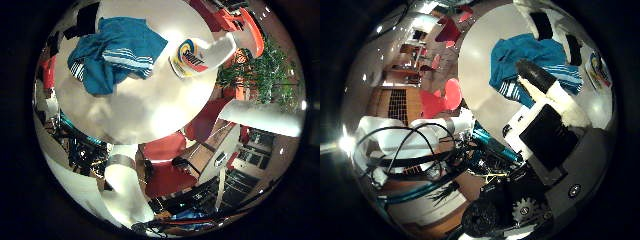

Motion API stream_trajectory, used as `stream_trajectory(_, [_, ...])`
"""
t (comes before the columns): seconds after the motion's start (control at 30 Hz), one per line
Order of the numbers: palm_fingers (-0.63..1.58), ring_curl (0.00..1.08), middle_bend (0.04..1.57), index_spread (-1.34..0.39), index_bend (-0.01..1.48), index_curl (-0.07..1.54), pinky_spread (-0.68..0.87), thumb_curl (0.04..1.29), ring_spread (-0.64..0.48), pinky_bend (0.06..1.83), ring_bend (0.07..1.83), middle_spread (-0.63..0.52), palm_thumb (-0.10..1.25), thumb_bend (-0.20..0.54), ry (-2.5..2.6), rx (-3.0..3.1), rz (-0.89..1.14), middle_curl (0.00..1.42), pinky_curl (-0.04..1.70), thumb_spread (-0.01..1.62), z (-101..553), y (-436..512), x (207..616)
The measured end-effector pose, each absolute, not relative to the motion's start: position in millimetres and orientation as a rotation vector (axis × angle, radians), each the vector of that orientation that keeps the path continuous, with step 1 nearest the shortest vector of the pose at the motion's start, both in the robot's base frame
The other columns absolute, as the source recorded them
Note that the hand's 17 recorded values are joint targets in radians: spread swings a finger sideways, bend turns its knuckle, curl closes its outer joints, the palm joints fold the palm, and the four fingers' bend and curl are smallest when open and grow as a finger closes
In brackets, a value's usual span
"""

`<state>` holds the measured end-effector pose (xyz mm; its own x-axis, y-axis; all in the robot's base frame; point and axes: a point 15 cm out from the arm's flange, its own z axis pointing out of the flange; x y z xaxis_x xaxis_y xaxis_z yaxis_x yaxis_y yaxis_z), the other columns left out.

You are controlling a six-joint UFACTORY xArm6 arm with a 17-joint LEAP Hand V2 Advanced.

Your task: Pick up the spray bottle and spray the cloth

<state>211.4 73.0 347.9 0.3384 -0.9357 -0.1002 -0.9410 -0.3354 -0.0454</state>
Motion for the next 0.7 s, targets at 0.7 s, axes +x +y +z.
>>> stream_trajectory(0.7, [0.39, 0.45, 0.53, -0.34, 0.20, 0.55, 0.03, 0.40, -0.09, 0.27, 0.68, -0.15, 0.66, -0.029, 1.808, -1.881, -0.075, 0.62, 1.00, 1.13, 430, -33, 253])
